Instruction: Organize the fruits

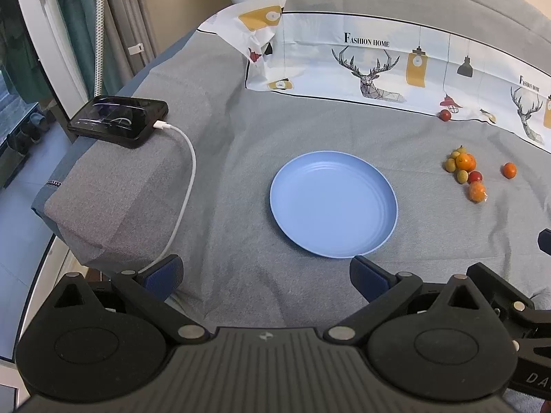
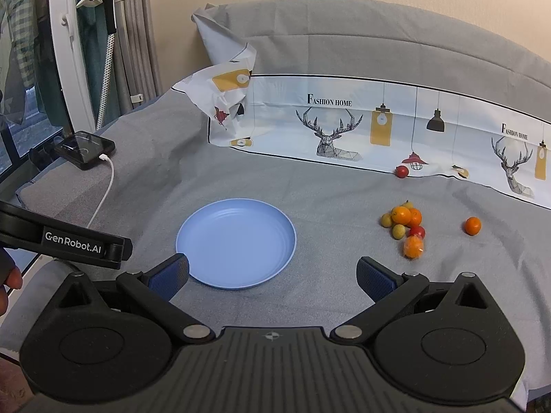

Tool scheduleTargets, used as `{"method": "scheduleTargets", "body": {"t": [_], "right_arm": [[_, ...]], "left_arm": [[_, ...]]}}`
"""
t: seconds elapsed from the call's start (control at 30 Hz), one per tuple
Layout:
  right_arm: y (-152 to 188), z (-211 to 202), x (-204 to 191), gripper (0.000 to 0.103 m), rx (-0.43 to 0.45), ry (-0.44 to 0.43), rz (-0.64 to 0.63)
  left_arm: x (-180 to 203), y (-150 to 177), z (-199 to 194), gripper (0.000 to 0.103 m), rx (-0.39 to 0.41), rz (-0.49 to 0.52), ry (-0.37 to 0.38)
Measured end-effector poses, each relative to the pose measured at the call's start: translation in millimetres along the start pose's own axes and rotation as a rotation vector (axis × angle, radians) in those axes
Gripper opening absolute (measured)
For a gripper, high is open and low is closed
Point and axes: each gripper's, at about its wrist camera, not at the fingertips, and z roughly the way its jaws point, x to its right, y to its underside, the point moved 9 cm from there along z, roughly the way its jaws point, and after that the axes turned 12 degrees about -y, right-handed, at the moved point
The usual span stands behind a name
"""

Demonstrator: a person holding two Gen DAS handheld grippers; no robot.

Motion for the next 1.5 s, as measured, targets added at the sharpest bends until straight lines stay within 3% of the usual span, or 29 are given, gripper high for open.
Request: {"method": "scheduleTargets", "body": {"t": [1.5], "right_arm": [[3.5,3.5,-2.4,0.103,-0.007,-0.004,0.004]], "left_arm": [[0.1,-2.1,-1.1,0.103,-0.005,-0.002,0.000]]}}
